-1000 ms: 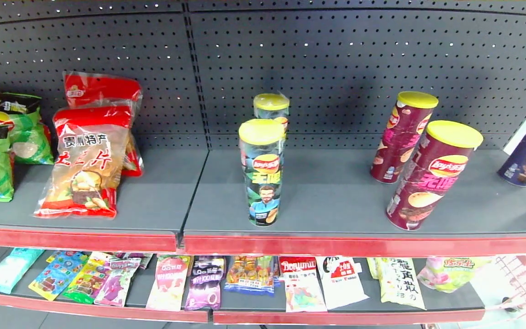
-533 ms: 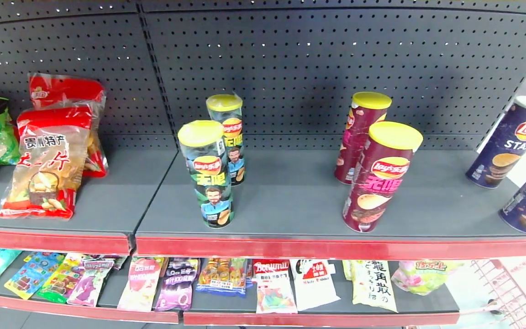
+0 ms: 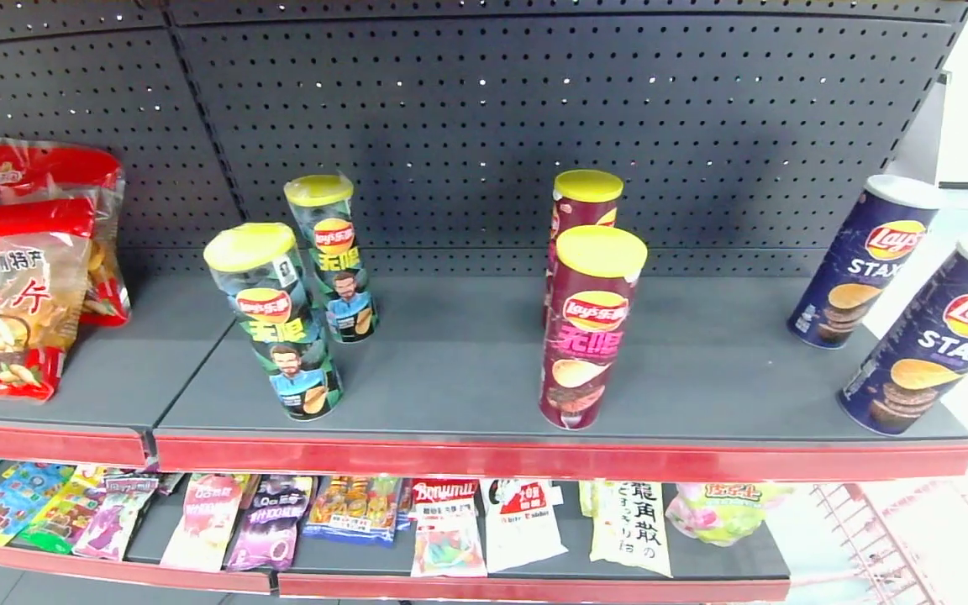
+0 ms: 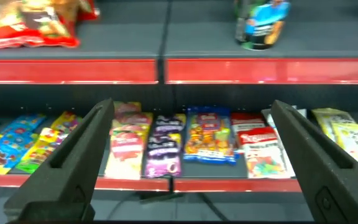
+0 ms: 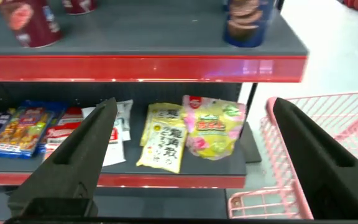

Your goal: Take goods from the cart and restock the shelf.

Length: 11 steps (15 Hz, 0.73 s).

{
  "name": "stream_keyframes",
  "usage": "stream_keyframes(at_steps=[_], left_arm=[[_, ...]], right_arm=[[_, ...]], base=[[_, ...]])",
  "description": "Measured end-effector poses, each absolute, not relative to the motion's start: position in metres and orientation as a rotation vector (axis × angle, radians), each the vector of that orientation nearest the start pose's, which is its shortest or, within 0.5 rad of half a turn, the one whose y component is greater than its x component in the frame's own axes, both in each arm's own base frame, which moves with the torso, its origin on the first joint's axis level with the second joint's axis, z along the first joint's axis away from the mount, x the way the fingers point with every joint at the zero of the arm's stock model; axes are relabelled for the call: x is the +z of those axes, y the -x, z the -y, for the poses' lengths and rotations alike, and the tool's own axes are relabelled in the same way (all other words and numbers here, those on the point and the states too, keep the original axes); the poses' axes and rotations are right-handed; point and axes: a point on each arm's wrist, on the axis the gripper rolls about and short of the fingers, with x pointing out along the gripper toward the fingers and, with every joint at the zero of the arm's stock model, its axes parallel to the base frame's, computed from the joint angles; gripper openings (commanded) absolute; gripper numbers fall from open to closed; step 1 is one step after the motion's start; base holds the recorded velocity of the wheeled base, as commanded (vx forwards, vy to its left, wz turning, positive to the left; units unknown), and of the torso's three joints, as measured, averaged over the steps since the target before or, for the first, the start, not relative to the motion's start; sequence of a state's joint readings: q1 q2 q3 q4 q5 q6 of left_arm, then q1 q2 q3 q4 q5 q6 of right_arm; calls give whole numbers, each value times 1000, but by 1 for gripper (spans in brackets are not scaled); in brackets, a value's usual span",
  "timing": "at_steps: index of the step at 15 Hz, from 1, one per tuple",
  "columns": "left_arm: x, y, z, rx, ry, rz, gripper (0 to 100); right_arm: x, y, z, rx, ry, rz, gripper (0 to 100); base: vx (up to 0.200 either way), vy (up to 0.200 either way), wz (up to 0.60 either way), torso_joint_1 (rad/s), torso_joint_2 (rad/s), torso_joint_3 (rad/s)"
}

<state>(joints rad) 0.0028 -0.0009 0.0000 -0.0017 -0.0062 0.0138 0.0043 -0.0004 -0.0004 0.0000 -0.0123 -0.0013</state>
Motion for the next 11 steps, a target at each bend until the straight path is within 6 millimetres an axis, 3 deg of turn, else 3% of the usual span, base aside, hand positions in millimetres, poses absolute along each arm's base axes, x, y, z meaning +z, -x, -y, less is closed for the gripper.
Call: stream_keyframes(at_steps=[2,11], left_arm=[[76,23,0,-3,-12,3,100],[76,23,0,-3,-9,2,100]], right_arm=[[76,23,0,-8,0,1,100],[75,23,0,-10,0,0,100]], base=[[0,-200,0,2,7,7],[0,0,0,0,0,0]])
